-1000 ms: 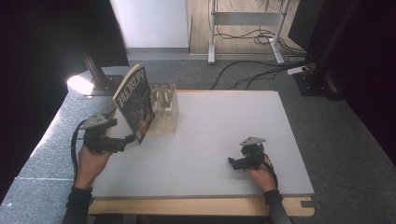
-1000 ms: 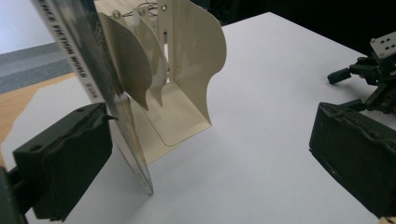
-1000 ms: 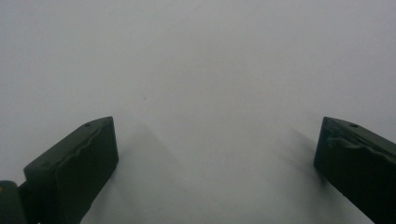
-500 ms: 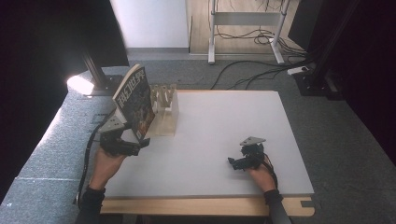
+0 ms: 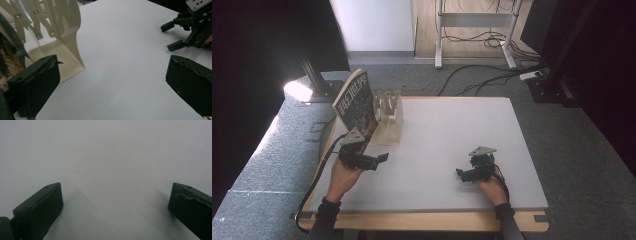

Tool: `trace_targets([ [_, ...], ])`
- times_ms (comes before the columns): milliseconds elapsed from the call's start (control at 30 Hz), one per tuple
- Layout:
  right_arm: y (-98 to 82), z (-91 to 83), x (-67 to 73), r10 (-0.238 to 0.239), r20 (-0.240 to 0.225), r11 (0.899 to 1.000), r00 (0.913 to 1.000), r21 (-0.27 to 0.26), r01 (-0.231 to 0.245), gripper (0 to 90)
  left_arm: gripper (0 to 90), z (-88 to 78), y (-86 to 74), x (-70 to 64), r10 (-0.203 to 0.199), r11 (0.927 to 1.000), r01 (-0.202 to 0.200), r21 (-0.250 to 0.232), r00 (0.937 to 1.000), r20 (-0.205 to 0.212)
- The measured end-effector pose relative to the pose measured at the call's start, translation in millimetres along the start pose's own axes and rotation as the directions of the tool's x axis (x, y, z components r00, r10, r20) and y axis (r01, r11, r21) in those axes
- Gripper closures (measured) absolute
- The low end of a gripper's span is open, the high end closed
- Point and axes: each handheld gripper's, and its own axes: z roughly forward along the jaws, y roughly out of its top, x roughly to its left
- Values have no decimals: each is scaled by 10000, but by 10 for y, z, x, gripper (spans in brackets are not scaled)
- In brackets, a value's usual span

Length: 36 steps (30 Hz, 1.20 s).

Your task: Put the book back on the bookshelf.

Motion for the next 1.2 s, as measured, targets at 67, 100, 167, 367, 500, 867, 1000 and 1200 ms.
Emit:
trace_targets([
  [67,0,0,0,1,4,10000,10000,-2,-1,0,0,55,-19,-19,-9,10000,8,58,10000,75],
  [100,0,0,0,2,1,10000,10000,-2,-2,0,0,83,-30,-28,14,10000,-15,87,9999,104],
  [167,0,0,0,3,1,10000,10000,-3,-3,0,0,138,-53,-44,100,9998,-102,145,9999,135],
  [367,-1,0,1,1,1,10000,10000,-6,-1,0,0,276,-151,-72,194,9992,-206,339,9992,348],
  [500,-1,0,2,6,6,10000,10000,-10,-6,0,0,359,-247,-78,187,9985,-208,502,9990,414],
  [867,-3,0,3,7,13,10000,10000,-17,-7,0,0,532,-509,-75,-48,9959,-2,908,9985,550],
  [1000,-3,0,4,6,16,10000,10000,-16,-6,0,0,594,-614,-74,-83,9928,27,1194,9989,471],
  [1200,-3,1,4,2,22,10000,10000,-19,-2,0,0,718,-754,-109,170,9809,-208,1932,9996,211],
])
